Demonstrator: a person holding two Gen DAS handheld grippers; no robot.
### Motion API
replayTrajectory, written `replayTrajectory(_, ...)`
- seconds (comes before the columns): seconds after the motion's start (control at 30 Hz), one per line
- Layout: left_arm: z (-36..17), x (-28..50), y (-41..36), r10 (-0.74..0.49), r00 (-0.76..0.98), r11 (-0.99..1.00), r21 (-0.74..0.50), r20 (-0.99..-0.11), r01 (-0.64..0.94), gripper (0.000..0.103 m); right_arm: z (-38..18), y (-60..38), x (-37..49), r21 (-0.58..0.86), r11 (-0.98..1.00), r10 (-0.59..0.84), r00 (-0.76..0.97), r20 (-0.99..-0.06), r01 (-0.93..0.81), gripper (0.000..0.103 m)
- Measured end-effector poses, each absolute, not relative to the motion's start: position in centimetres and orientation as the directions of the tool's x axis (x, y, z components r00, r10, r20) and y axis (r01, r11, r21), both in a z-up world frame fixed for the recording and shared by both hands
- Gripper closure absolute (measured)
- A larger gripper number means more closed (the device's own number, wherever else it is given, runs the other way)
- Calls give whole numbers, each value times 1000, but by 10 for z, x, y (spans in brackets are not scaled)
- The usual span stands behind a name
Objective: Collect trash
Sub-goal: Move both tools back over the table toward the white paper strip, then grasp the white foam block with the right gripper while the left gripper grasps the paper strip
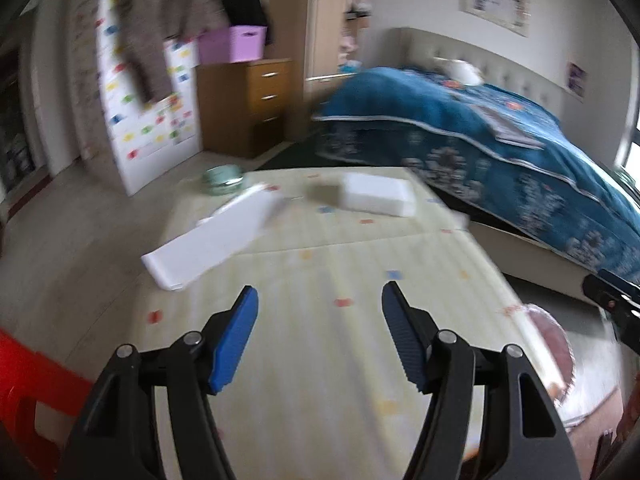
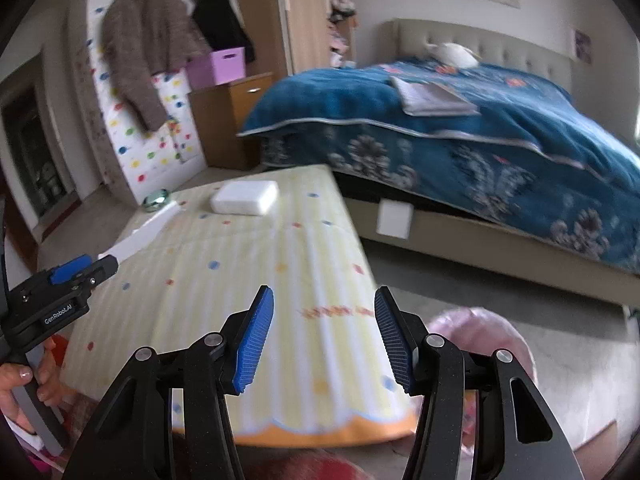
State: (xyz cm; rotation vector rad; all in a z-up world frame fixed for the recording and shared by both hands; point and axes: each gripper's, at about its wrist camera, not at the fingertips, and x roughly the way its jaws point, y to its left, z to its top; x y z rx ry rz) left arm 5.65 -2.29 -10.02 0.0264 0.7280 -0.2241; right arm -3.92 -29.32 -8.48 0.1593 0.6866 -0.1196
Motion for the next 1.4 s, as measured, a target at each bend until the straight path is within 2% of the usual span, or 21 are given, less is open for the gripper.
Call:
replayTrajectory(0.13,-111,74,22,-122,720,992,-65,-683,107,40,-88,-256,-3,73,992,-29,764,-645,100,51)
replayTrajectory(0.3,-127,100,68,-58,691,996,-92,-721,-13,40,-95,-229,33,44,998,-10,737,-676,54,65)
replayTrajectory(0.37,-134,112,78,-49,677,994,-105,-734,-43,40,-101,-220,51,37,999,1,724,-690,35,65)
replayTrajectory(0.5,-133,135,71,-49,691,997,-73,-721,-6,40,-112,-210,86,36,999,36,708,-705,-15,64)
replayTrajectory(0.57,-131,151,61,-61,698,998,-60,-713,26,36,-119,-210,100,36,999,50,700,-713,-35,63)
replayTrajectory(0.73,-132,202,38,-76,703,996,-22,-707,85,30,-129,-209,147,41,998,67,698,-712,-53,52)
replayTrajectory(0.9,-146,242,23,-89,671,991,-1,-736,132,19,-141,-211,186,37,997,69,693,-718,-61,52)
replayTrajectory(0.97,-153,254,20,-89,653,990,5,-752,140,11,-146,-215,203,36,998,67,685,-726,-59,52)
replayTrajectory(1.23,-177,279,22,-112,569,987,-26,-815,157,8,-148,-223,235,44,995,90,667,-740,-86,52)
replayTrajectory(1.27,-178,277,21,-106,566,987,-17,-817,160,10,-149,-224,236,42,995,90,666,-740,-87,54)
replayTrajectory(1.3,-178,276,18,-85,565,986,12,-821,165,12,-150,-223,238,37,995,90,664,-743,-93,68)
replayTrajectory(1.4,-176,265,15,-85,569,984,21,-818,178,25,-150,-224,238,47,993,108,657,-746,-110,88)
